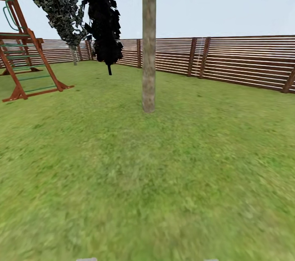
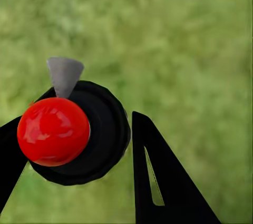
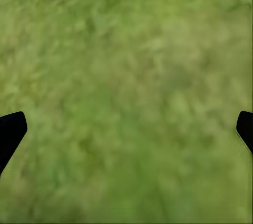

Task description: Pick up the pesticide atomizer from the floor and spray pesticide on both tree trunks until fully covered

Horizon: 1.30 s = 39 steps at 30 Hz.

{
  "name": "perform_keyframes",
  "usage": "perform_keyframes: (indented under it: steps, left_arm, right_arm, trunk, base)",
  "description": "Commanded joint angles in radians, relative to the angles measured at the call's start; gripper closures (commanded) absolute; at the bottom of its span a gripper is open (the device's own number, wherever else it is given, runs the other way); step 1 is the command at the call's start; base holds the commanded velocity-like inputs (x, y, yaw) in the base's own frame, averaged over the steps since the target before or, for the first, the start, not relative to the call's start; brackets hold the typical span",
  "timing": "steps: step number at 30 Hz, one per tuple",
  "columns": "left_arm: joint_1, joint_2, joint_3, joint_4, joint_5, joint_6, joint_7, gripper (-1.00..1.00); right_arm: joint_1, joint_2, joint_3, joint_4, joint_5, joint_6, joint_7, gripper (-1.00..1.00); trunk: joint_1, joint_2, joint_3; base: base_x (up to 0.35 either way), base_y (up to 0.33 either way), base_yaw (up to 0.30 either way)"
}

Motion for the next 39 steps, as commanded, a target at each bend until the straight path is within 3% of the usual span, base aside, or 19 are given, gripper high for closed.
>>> perform_keyframes:
  steps: [1, 39]
  left_arm:
    - [-0.001, 0.000, 0.006, 0.001, -0.011, -0.003, 0.005, 1.00]
    - [-0.001, 0.003, 0.006, 0.001, -0.011, -0.002, 0.000, 1.00]
  right_arm:
    - [0.000, 0.000, -0.009, -0.001, 0.005, -0.001, 0.005, -1.00]
    - [0.000, 0.000, -0.009, -0.001, 0.005, -0.001, 0.005, -1.00]
  trunk:
    - [0.001, 0.000, -0.001]
    - [0.001, 0.000, -0.001]
  base:
    - [0.341, 0.000, 0.000]
    - [0.341, 0.000, 0.000]
